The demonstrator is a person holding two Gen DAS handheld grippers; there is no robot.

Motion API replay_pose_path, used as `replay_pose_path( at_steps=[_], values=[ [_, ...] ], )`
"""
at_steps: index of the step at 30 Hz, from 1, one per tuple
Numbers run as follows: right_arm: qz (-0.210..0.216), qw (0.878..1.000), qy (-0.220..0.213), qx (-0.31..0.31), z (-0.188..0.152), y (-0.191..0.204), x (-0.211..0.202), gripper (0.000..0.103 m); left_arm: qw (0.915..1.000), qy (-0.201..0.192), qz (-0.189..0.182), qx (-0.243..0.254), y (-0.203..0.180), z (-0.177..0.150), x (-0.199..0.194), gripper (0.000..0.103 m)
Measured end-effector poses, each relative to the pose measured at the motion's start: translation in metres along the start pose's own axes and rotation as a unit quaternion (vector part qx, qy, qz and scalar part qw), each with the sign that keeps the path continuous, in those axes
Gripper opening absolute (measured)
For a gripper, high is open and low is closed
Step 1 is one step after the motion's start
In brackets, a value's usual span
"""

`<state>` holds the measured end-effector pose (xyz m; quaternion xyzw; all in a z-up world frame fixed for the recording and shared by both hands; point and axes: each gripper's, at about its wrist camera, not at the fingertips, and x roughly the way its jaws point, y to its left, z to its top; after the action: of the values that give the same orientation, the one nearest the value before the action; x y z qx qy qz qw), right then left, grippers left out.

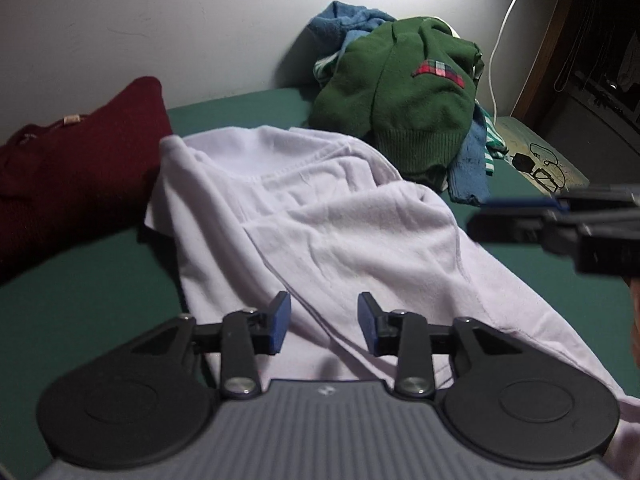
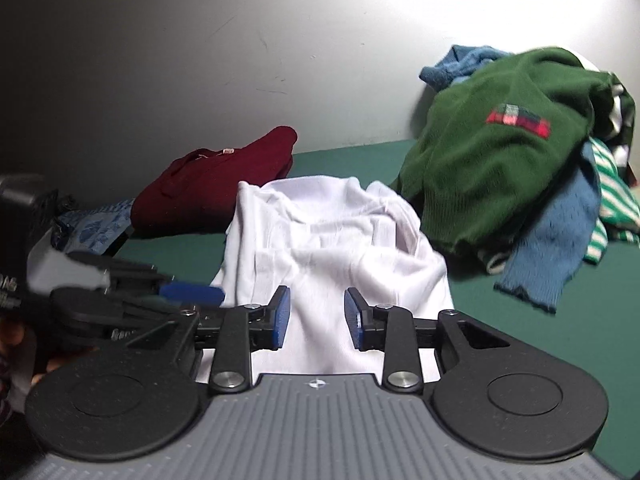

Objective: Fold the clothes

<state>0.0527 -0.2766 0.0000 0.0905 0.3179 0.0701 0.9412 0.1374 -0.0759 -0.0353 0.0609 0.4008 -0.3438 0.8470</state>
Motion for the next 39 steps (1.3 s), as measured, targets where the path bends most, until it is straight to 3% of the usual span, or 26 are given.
replay_pose_path(
  at_steps=[1, 5, 9, 15, 18, 19, 22, 28, 32, 39],
  values=[
    [0.006, 1.0, 0.005, -0.013, 0.008, 0.001, 0.01, 0.038, 0.9999, 0.002, 0.001, -0.011, 0.0, -0.002, 0.003, 0.048],
    [0.025, 0.997, 0.028, -0.062, 0.026, 0.013, 0.055, 0.039, 0.9983, 0.017, -0.012, -0.054, 0.004, -0.007, 0.011, 0.049],
    [0.032, 0.994, 0.056, -0.089, 0.027, 0.022, 0.101, 0.039, 0.9985, 0.02, -0.01, -0.05, -0.003, -0.015, 0.012, 0.049],
    [0.073, 0.993, 0.044, -0.078, 0.024, 0.018, 0.11, 0.043, 0.9989, 0.015, 0.004, -0.043, -0.005, -0.02, 0.008, 0.049],
    [0.088, 0.993, 0.03, -0.079, 0.022, 0.014, 0.099, 0.009, 0.9994, -0.006, 0.023, -0.025, 0.0, -0.016, -0.001, 0.051],
    [0.093, 0.992, 0.025, -0.08, 0.022, 0.013, 0.095, 0.005, 0.9994, -0.012, 0.028, -0.016, 0.003, -0.013, -0.004, 0.057],
    [0.107, 0.991, 0.01, -0.081, 0.02, 0.009, 0.084, 0.005, 0.999, -0.029, 0.033, 0.01, 0.013, -0.003, -0.01, 0.064],
    [0.132, 0.988, -0.016, -0.083, 0.017, 0.002, 0.062, 0.005, 0.9974, -0.047, -0.047, 0.026, 0.031, 0.036, -0.003, 0.065],
    [0.137, 0.987, -0.026, -0.084, 0.015, -0.005, 0.049, 0.005, 0.9942, -0.024, -0.104, -0.013, 0.041, 0.05, 0.023, 0.073],
    [0.114, 0.988, -0.02, -0.102, 0.007, -0.018, 0.046, 0.005, 0.9888, -0.008, -0.147, -0.025, 0.035, 0.047, 0.043, 0.072]
  ],
)
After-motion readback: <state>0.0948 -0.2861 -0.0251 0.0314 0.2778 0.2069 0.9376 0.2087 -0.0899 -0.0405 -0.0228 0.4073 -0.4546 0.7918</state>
